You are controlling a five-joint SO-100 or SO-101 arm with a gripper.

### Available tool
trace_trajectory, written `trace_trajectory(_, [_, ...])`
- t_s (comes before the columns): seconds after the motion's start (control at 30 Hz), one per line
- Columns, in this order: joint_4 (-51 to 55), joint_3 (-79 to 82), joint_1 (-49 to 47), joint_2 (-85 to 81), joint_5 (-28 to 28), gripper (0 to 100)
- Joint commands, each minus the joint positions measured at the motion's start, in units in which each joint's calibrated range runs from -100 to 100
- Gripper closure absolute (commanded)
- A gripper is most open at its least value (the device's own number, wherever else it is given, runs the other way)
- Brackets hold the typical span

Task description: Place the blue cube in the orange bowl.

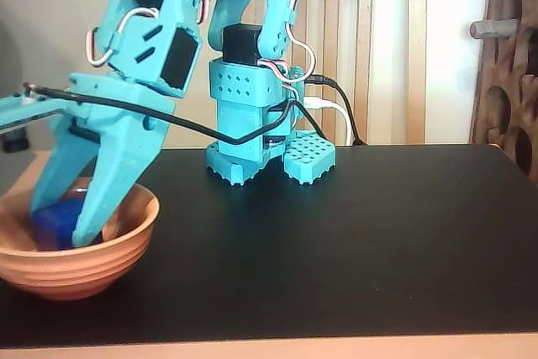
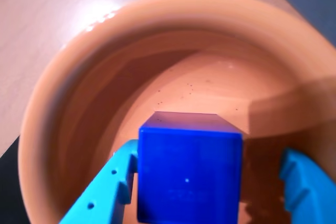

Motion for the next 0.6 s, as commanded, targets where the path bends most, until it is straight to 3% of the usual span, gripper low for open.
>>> trace_trajectory(0.0, [-1.4,-4.1,0.4,-1.8,0.2,67])
trace_trajectory(0.57, [-0.7,-3.9,-0.7,-14.5,0.3,67])
